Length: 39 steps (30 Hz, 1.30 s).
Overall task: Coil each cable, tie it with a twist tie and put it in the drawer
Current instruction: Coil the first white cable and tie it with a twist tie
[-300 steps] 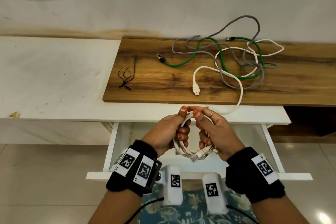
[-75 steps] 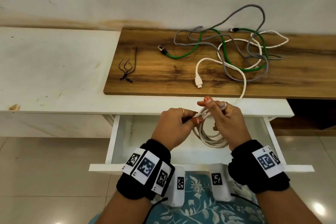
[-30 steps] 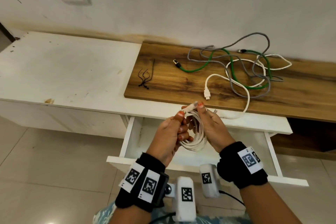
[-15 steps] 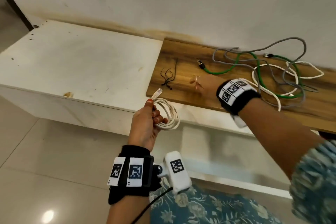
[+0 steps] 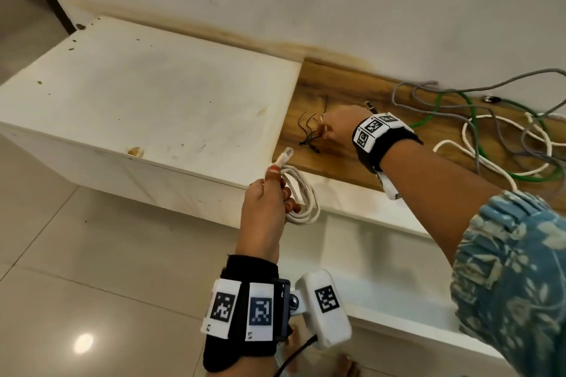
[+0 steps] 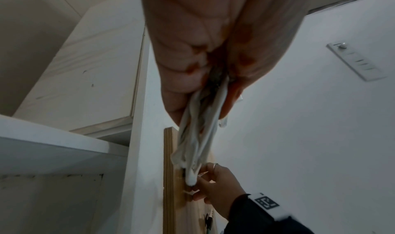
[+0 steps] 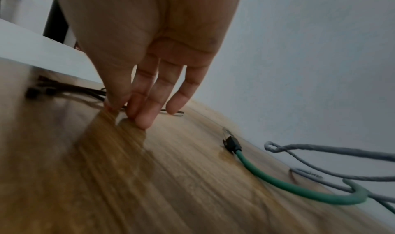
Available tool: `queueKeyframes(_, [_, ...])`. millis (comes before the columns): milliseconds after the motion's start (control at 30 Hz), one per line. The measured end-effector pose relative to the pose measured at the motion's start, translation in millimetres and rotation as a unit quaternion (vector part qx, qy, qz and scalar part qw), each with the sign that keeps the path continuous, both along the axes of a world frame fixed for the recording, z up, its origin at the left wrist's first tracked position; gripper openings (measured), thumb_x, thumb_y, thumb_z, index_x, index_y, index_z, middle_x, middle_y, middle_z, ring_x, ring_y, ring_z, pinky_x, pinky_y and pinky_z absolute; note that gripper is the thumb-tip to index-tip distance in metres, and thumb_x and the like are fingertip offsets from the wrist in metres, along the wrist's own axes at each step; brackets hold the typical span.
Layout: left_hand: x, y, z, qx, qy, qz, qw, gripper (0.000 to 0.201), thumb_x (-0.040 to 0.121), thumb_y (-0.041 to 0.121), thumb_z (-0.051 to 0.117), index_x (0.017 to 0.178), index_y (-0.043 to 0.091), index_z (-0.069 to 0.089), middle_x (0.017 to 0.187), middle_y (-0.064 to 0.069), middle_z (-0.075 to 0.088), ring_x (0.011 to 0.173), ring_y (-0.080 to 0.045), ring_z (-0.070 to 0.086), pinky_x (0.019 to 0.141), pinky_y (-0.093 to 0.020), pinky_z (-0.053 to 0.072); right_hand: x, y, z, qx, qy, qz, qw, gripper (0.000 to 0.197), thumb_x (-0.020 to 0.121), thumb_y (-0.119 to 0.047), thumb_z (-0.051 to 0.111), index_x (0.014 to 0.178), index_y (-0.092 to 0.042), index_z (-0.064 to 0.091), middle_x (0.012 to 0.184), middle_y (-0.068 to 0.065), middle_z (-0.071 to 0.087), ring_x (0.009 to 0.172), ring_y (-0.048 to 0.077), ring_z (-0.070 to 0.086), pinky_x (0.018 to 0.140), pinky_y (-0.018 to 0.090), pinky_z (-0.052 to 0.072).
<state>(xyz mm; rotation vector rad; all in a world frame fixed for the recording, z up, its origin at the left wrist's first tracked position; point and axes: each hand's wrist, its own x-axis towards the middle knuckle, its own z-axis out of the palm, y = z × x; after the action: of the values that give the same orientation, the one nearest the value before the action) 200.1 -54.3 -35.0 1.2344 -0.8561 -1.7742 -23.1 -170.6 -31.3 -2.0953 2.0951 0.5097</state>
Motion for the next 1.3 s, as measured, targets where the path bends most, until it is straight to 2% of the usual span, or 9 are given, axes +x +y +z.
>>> queueKeyframes(300, [-6.1,1.0,1.0,-0.005,-0.023,0.000,1.000,0.032,0.098,0.038,0.043,0.081,0.014,0.056,0.053,0.010,0.049,0.050,-0.010,0.046,0.069,-0.036,0.042,-2.5,2.3,5.2,0.030,0.090,0.072,0.993,0.023,0.098,-0.021,0.045,0.118,-0.016,0.055,0.118,0.008,0.046,0.093,0.027,0.056,0.067,0.034,0.041])
queueKeyframes(533, [-8.5,0.9,1.3,-0.009,-0.026,0.007,1.000,0.032,0.099,0.039,0.044,0.080,0.015,0.054,0.055,0.009,0.050,0.050,-0.009,0.046,0.066,-0.035,0.042,11.5,7.0,34.2,0.011,0.149,0.098,0.984,0.027,0.093,0.000,0.039,0.118,-0.008,0.046,0.111,0.013,0.061,0.095,0.032,0.061,0.070,0.038,0.047])
queueKeyframes(667, [-9.6,-0.1,2.8,-0.017,-0.025,0.017,0.999,0.030,0.099,0.039,0.043,0.083,0.017,0.055,0.049,0.015,0.050,0.050,-0.006,0.045,0.064,-0.030,0.040,13.6,28.6,53.5,-0.133,0.051,0.041,0.989,0.024,0.095,-0.014,0.041,0.118,-0.013,0.049,0.099,0.009,0.064,0.080,0.025,0.052,0.067,0.035,0.039])
queueKeyframes(733, [-11.8,1.3,3.9,-0.027,-0.028,0.023,0.999,0.030,0.099,0.039,0.042,0.081,0.018,0.054,0.048,0.016,0.050,0.049,-0.005,0.045,0.062,-0.029,0.039,10.0,49.6,57.8,-0.192,-0.029,-0.010,0.981,0.023,0.093,-0.028,0.043,0.109,-0.018,0.056,0.094,0.005,0.065,0.086,0.024,0.052,0.077,0.037,0.042])
queueKeyframes(800, [-15.0,4.1,5.4,-0.045,-0.040,0.022,0.998,0.031,0.100,0.039,0.041,0.080,0.018,0.052,0.047,0.016,0.050,0.050,-0.005,0.045,0.062,-0.029,0.040,6.7,75.2,58.0,-0.227,-0.114,-0.073,0.964,0.020,0.087,-0.037,0.048,0.096,-0.024,0.059,0.082,-0.004,0.063,0.089,0.023,0.054,0.086,0.040,0.042])
queueKeyframes(900, [-21.4,9.0,7.0,-0.072,-0.067,0.004,0.995,0.032,0.100,0.038,0.040,0.080,0.016,0.053,0.052,0.014,0.052,0.055,-0.009,0.047,0.063,-0.030,0.041,3.7,114.5,55.8,-0.257,-0.200,-0.156,0.932,0.018,0.080,-0.040,0.052,0.084,-0.026,0.063,0.062,-0.009,0.055,0.075,0.022,0.058,0.079,0.037,0.047])
queueKeyframes(1033, [-34.5,17.3,9.0,-0.078,-0.096,-0.026,0.992,0.032,0.099,0.036,0.041,0.082,0.013,0.055,0.064,0.003,0.053,0.062,-0.015,0.052,0.067,-0.035,0.044,-5.6,169.7,49.6,-0.248,-0.266,-0.242,0.900,0.010,0.082,-0.023,0.061,0.083,-0.016,0.068,0.069,-0.001,0.068,0.070,0.016,0.064,0.068,0.029,0.049])
queueKeyframes(1133, [-48.6,25.7,8.0,-0.075,-0.106,-0.055,0.990,0.032,0.099,0.037,0.042,0.082,0.013,0.055,0.066,0.002,0.054,0.067,-0.018,0.055,0.071,-0.038,0.047,-3.7,210.0,44.0,-0.281,-0.328,-0.318,0.844,0.006,0.081,-0.017,0.062,0.075,-0.016,0.063,0.060,-0.006,0.065,0.053,0.000,0.059,0.056,0.018,0.045])
queueKeyframes(1300, [-82.5,53.0,11.7,-0.081,-0.086,-0.109,0.987,0.030,0.098,0.037,0.044,0.079,0.014,0.051,0.059,0.007,0.049,0.060,-0.013,0.050,0.067,-0.035,0.045,8.3,272.2,34.1,-0.300,-0.418,-0.405,0.755,0.012,0.083,-0.017,0.062,0.077,-0.023,0.070,0.050,-0.008,0.062,0.053,0.002,0.056,0.058,0.024,0.040])
